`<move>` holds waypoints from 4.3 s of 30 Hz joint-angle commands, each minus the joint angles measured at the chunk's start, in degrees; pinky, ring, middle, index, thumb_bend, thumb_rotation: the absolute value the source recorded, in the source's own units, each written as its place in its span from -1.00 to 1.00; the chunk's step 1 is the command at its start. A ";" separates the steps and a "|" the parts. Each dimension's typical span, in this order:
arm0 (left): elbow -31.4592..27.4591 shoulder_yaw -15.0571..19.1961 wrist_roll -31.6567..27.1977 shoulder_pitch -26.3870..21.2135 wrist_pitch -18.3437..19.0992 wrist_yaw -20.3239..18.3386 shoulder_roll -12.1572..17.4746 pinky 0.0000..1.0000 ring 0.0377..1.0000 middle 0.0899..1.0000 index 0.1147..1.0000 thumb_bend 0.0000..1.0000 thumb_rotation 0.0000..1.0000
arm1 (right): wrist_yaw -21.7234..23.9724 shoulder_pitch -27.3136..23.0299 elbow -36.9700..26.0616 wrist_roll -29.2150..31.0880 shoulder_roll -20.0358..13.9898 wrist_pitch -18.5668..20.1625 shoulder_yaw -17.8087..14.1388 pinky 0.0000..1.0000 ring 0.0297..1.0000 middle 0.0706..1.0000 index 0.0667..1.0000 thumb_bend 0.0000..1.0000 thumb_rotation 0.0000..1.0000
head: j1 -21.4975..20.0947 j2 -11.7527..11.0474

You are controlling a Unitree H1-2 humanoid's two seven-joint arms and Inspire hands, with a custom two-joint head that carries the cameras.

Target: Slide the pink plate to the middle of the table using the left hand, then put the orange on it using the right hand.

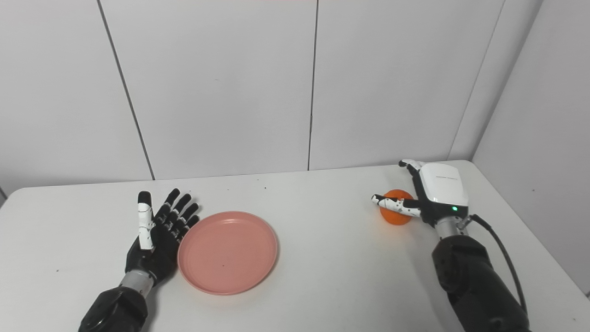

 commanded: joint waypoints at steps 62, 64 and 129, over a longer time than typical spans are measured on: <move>-4.98 -0.63 1.45 0.48 5.78 3.15 -0.38 0.97 0.91 0.98 1.00 0.85 0.79 | 0.94 -5.64 11.33 10.12 -1.27 -2.62 3.60 -0.64 -0.57 -0.48 -0.48 0.13 0.15 | 2.10 3.05; -5.02 -0.74 1.57 0.55 5.70 3.13 -0.35 0.97 0.90 0.98 1.00 0.83 0.80 | 0.67 -5.59 11.21 10.42 -1.33 -3.25 3.44 -0.64 -0.57 -0.48 -0.50 0.15 0.17 | 2.05 3.07; -2.89 -2.79 6.11 -0.57 3.11 6.18 -5.16 0.79 0.77 0.84 1.00 0.78 0.76 | 4.99 -13.98 -18.19 8.97 10.67 -20.26 5.42 -0.71 -0.66 -0.55 -0.42 0.30 0.16 | 16.60 5.00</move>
